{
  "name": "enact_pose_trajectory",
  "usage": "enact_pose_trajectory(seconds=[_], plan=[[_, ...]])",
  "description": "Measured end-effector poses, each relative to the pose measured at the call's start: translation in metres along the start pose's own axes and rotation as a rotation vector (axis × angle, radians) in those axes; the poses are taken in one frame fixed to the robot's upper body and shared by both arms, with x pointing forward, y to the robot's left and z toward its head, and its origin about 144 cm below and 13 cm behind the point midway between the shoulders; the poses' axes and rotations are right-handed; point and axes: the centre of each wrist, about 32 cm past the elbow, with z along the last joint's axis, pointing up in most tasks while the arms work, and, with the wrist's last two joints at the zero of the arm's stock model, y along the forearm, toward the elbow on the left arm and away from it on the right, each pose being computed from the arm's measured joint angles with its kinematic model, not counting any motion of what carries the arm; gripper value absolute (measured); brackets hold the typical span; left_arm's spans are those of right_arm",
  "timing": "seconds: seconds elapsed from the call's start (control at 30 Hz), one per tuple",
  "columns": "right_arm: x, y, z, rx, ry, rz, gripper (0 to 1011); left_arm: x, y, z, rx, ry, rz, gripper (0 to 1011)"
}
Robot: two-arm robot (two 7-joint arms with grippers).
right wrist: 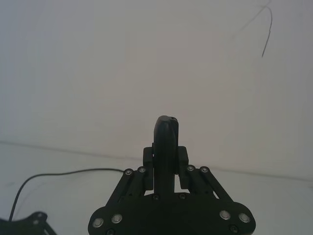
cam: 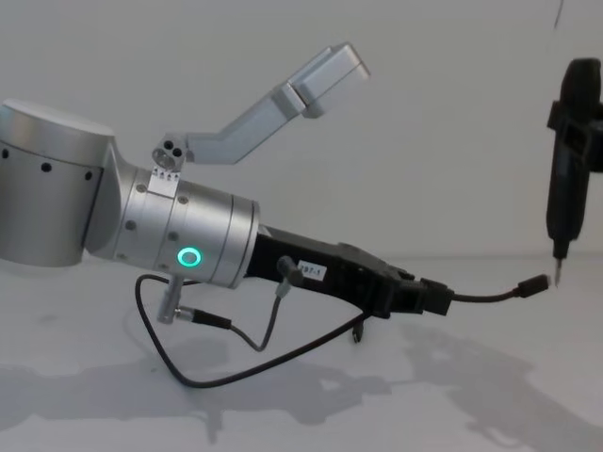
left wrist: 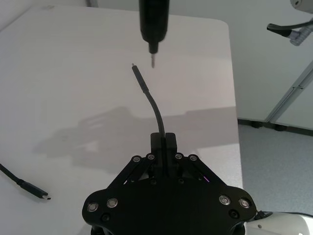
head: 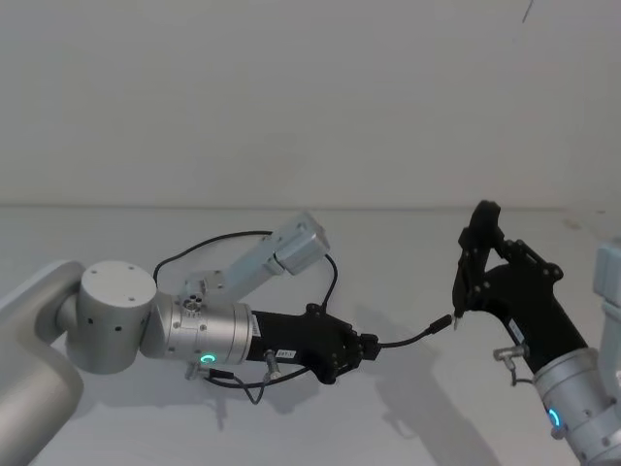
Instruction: Pick up the data cable with the one hand.
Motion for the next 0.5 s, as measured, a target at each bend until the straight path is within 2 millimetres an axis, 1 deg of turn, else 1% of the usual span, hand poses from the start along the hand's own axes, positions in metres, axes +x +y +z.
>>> enact_pose_trajectory(seconds=[0.2,0.5], plan=[[-0.001,0.006,-0.003,0.025,-0.003,-0.002,279,-0.002,0.001,0.000,0.001,0.000,-0.002,41],[0.000,0.013,-0.013,0.040,-0.023,0.004,279,-0.003,0.002,0.000,0.003,0.000,-0.004,41]])
